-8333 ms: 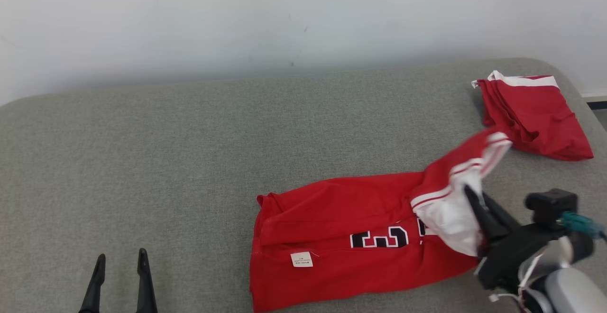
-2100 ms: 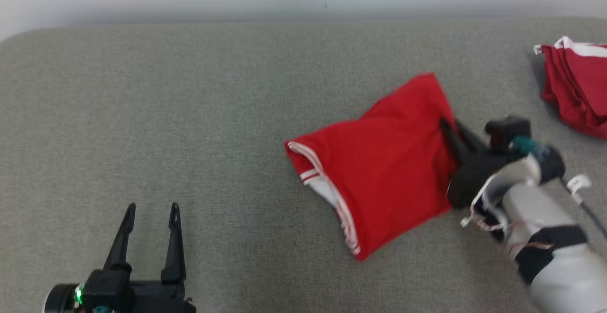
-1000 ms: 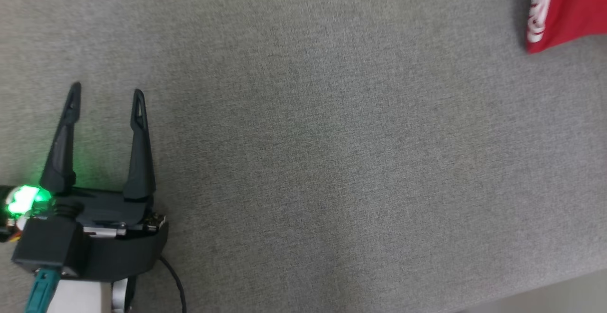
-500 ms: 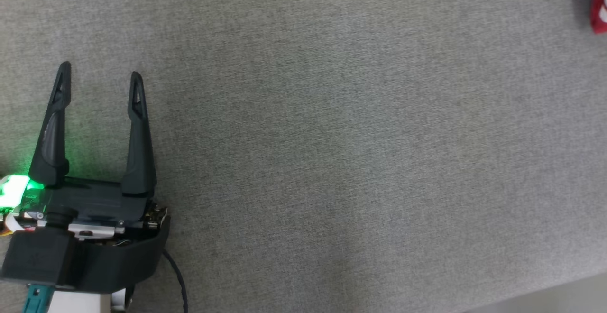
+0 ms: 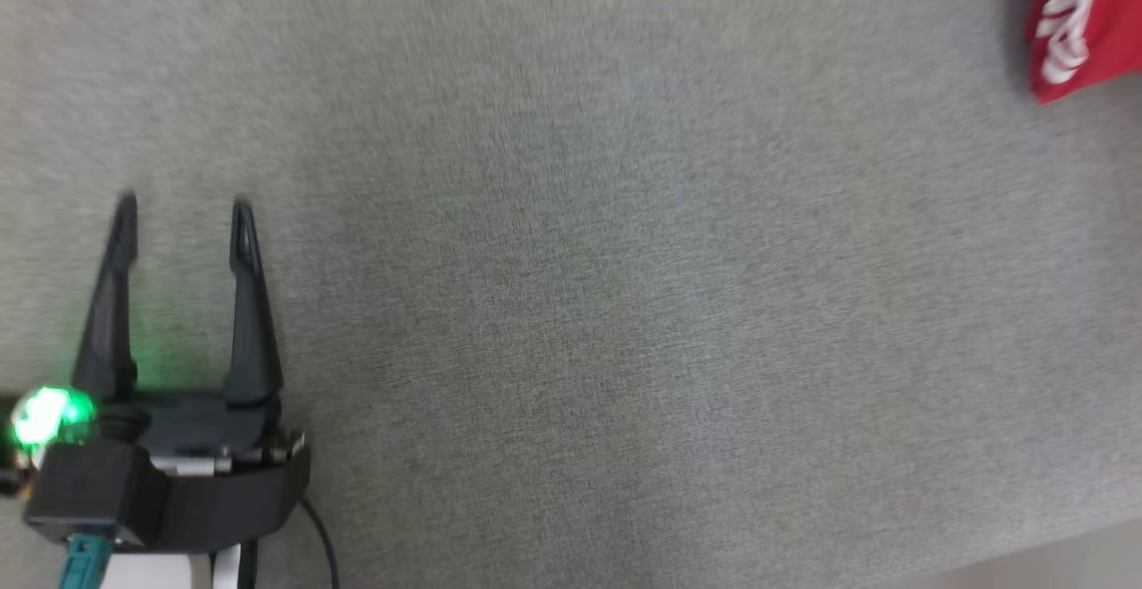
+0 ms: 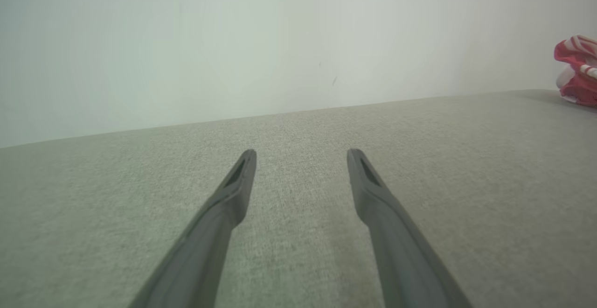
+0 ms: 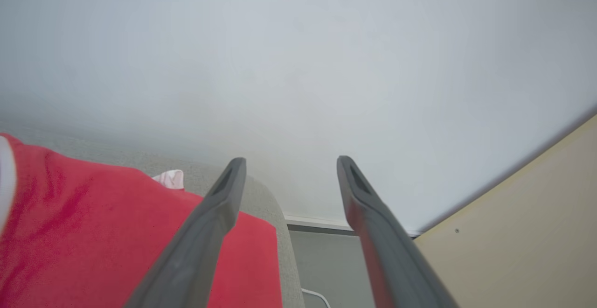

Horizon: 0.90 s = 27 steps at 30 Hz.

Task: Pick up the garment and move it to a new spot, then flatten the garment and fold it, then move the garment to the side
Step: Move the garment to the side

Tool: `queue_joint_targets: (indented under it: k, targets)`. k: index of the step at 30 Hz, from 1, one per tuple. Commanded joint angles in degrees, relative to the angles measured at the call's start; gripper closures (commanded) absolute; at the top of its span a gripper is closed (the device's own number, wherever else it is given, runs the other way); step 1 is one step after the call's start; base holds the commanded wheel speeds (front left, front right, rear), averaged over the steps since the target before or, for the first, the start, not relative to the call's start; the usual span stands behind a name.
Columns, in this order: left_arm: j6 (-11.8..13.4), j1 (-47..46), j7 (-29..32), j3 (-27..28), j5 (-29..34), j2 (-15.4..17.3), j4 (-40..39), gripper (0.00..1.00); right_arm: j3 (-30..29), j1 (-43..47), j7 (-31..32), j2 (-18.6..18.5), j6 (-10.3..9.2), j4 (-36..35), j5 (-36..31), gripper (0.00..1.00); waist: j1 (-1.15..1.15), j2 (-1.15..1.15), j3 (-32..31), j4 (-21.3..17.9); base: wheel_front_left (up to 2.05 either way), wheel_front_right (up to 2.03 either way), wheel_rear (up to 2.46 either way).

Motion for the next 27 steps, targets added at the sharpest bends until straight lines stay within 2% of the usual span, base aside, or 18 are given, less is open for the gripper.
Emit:
queue_joint_targets:
  k: [1,11,18,27]
  targets:
    - [0.1,2.4,0.3,0.5,-0.3,-0.1,1.2,0.00,0.4,1.7,-1.3,1.3,-0.19,-0.8,0.5,0.00,-0.02,-0.02,-6.1,0.9,0.00,0.00,0.00]
    - [-0.2,9.7,0.1,3.4,-2.7,-1.4,3.7,0.00,1.6,11.1,-5.5,8.7,-0.19,-6.7,2.8,0.00,-0.02,-0.02,-16.5,3.1,0.00,0.00,0.00]
    - [-0.9,13.9,0.1,5.0,-3.5,-2.4,5.8,0.00,-1.4,21.0,-6.7,16.7,-0.19,-11.3,2.2,0.00,-0.02,-0.02,-22.9,4.7,0.00,0.00,0.00]
    - [-1.8,16.5,0.1,5.1,-3.3,-3.3,8.8,0.00,-7.0,35.5,-6.8,23.1,-0.19,-18.5,-1.1,0.00,-0.02,-0.02,-28.5,7.4,0.00,0.00,0.00]
